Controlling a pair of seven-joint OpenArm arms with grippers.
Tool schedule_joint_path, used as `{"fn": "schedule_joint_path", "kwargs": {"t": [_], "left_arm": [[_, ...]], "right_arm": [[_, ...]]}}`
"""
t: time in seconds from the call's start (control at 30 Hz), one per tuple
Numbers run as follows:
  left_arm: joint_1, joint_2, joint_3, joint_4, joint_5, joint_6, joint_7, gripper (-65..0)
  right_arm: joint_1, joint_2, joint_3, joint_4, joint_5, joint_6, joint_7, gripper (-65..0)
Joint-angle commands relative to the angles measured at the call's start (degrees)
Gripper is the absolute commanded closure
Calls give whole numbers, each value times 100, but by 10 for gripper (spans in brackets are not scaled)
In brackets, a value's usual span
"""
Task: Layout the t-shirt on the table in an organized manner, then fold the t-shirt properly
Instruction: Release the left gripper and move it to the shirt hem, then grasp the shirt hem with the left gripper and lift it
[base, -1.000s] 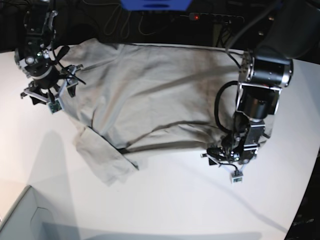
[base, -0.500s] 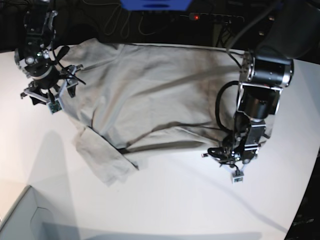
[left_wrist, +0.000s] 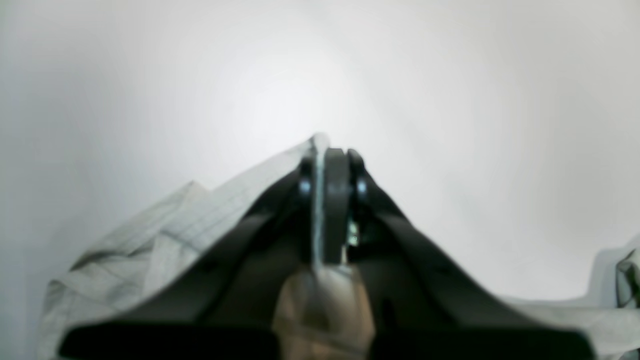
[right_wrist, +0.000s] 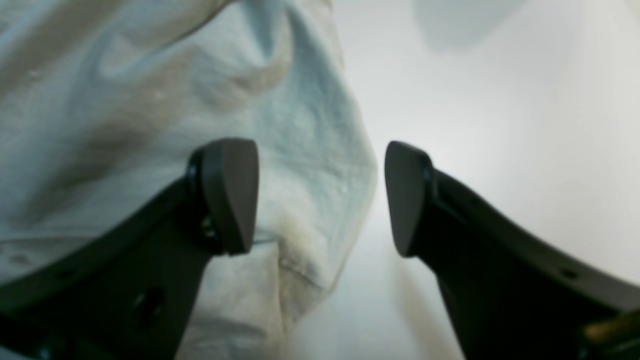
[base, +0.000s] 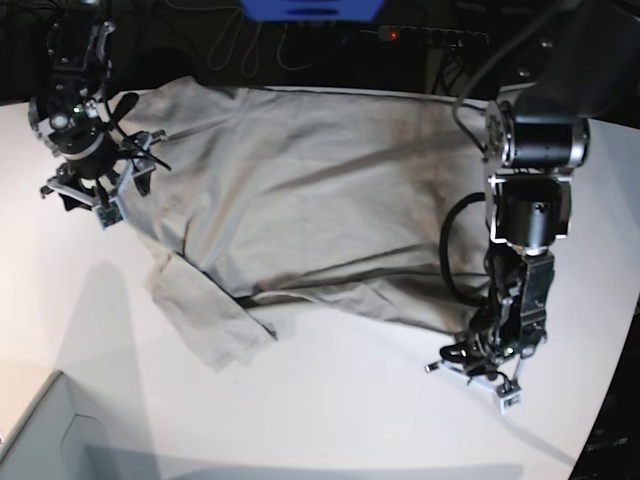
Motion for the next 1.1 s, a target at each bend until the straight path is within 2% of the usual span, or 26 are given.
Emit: {"fn": "schedule_joint_path", "kwargs": {"t": [0.0, 0.13, 0.37, 0.57, 0.67, 0.93, 1.0, 1.07], "left_arm": [[-192, -18, -29, 176, 16, 13, -79, -1], [-342, -26, -47, 413, 16, 22, -88, -1], [-614, -325, -56, 413, -11, 22, -123, -1], [-640, -360, -56, 413, 16, 22, -431, -1], [-605, -492, -56, 378, 16, 22, -624, -1], [-605, -659, -64, -501, -37, 22, -1442, -7], [-605, -650, -64, -606, -37, 22, -1609, -45], [-597, -642, -64, -641, -46, 22, -1705, -138]], "right_arm": [[43, 55, 33, 103, 48, 57, 108, -397], [43, 55, 33, 103, 48, 57, 108, -397], [43, 37, 33, 103, 48, 57, 108, -397], [35, 29, -3, 15, 66, 57, 108, -397], [35, 29, -3, -90, 66, 57, 108, -397], [43, 37, -3, -178, 66, 57, 117, -397], [52, 37, -11, -178, 66, 57, 117, -397], [175, 37, -11, -196, 66, 57, 117, -399]]}}
